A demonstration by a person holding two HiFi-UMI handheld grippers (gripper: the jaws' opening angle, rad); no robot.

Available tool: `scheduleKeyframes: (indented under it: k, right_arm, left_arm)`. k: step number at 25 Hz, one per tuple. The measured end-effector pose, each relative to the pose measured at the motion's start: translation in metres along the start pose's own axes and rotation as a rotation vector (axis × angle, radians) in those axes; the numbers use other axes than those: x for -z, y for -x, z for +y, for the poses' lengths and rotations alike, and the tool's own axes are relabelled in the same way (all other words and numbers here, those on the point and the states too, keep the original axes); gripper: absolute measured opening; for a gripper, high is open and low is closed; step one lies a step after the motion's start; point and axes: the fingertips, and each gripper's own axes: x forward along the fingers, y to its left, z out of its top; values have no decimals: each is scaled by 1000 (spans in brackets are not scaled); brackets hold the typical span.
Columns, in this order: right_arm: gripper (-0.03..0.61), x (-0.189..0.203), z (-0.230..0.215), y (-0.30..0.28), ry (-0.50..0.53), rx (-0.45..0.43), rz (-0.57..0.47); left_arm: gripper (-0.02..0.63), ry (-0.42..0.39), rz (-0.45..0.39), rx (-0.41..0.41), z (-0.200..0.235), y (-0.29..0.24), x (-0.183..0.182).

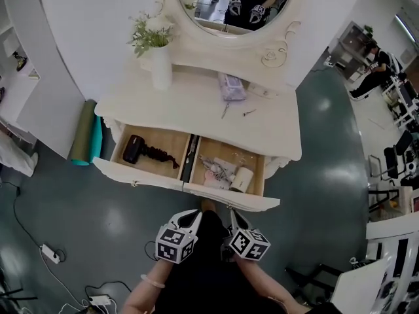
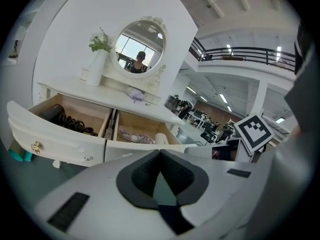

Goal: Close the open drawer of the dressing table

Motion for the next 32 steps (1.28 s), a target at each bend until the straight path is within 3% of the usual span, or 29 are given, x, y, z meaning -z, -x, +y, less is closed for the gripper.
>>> scheduleKeyframes:
  k: [9, 14, 32]
  right_arm:
    - [17, 13, -51, -3, -34, 98, 49]
    - [17, 20, -64, -9, 19, 113, 103]
    - [17, 20, -96, -31, -51, 178, 208]
  left_arm:
    - [15, -21, 156, 65, -10, -46, 31]
    - [15, -26, 226, 84, -14, -65, 43]
    - [15, -24, 321, 103, -6, -102, 42]
